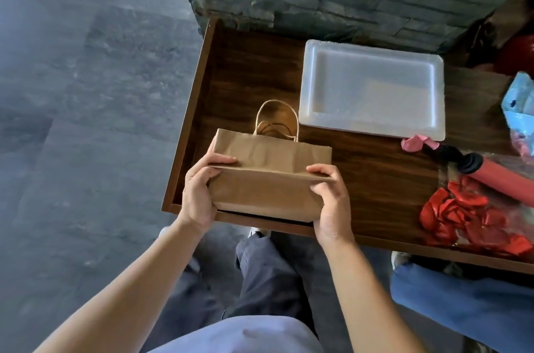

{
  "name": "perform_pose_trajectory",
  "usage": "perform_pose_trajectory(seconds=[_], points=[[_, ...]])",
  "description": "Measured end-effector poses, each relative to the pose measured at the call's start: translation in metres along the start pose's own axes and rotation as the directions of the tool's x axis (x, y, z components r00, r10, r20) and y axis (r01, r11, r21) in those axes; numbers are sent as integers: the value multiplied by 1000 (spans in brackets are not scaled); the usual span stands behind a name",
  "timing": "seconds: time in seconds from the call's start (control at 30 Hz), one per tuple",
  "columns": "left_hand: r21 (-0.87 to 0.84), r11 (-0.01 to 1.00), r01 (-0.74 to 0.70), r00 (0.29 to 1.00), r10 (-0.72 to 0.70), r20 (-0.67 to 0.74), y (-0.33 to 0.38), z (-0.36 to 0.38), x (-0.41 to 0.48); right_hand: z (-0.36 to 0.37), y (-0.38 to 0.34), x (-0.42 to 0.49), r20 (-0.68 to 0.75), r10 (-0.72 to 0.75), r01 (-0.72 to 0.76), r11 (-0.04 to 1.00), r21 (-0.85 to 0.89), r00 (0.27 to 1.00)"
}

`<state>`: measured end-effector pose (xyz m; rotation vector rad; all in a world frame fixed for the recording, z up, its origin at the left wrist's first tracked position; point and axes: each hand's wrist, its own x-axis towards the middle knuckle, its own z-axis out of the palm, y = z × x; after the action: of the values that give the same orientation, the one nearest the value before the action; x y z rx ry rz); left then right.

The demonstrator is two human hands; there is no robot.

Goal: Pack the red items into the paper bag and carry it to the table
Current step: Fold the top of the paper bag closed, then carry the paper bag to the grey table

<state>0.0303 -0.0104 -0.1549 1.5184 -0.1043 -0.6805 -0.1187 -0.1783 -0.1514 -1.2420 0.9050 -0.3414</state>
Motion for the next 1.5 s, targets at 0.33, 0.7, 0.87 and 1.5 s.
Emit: perform_pose_trajectory(seconds=[0.33, 0.7, 0.87, 1.5], points=[[-74, 965, -251, 948, 230, -218, 90, -110, -78, 110, -76, -70, 238, -141, 169, 980, -104, 961], [-135, 860, -492, 458, 124, -880, 60, -424, -434, 423, 11, -379, 799, -72, 253, 962, -103, 597], [-60, 888, -455, 8, -64, -998, 7, -503, -619, 518, 76, -557, 974, 83, 212, 969, -128, 210], [114, 853, -509, -652, -295, -699, -109, -759, -962, 777, 300, -996, 810, 366, 340, 914, -221, -459]])
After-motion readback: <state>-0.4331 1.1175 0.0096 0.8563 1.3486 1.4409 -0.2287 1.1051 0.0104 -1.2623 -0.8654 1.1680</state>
